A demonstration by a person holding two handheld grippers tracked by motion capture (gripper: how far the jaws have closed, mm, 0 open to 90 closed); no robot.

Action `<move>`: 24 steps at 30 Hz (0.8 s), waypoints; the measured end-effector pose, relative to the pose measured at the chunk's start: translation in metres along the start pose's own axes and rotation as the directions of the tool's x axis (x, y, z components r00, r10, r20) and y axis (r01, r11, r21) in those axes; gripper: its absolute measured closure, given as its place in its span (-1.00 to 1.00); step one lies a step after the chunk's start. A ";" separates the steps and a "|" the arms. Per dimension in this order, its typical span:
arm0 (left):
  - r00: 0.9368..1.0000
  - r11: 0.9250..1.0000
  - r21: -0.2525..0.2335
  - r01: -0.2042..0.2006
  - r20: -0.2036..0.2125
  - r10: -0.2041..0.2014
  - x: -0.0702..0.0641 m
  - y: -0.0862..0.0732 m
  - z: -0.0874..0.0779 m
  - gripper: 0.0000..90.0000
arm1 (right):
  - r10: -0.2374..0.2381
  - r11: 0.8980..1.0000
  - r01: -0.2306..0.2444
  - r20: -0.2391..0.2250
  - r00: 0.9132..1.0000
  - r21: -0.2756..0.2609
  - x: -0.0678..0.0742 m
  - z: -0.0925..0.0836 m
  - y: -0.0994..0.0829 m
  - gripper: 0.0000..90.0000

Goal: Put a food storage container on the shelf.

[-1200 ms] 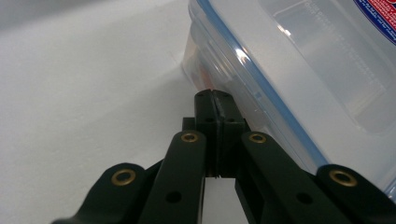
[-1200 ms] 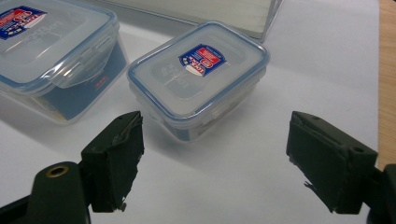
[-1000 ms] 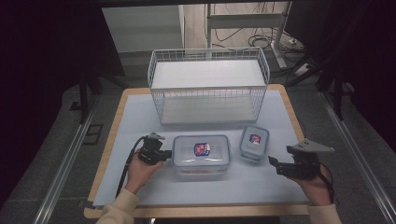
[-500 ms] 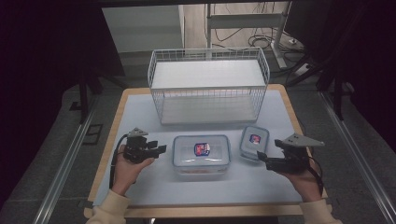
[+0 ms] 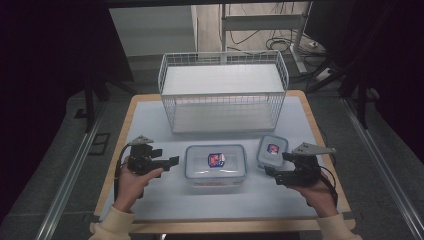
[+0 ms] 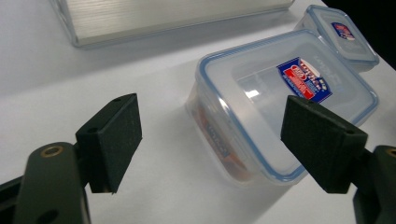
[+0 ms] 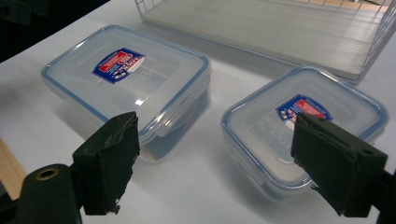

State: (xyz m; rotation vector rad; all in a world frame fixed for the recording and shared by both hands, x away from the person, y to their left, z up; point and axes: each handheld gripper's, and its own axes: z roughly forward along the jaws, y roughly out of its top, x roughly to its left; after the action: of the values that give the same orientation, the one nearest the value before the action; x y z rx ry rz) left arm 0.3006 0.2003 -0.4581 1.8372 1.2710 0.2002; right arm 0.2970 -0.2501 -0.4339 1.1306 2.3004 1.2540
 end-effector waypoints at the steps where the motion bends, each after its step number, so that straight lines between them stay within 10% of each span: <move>1: 1.000 1.000 0.003 -0.001 0.004 0.001 -0.001 0.000 0.000 -0.56 | 0.001 1.000 -0.001 -0.004 1.000 0.002 0.001 0.000 0.000 -0.67; 24: 0.989 0.992 0.092 0.082 0.113 -0.092 0.007 -0.011 0.024 -0.62 | 0.053 0.995 -0.037 -0.184 0.981 0.091 0.025 0.058 0.021 -0.71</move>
State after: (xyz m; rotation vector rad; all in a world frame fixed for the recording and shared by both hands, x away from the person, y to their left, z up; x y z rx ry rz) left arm 0.3096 0.1935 -0.4829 1.8343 1.2917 -0.0109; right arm 0.3242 -0.1913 -0.4478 1.1441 2.5009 1.3401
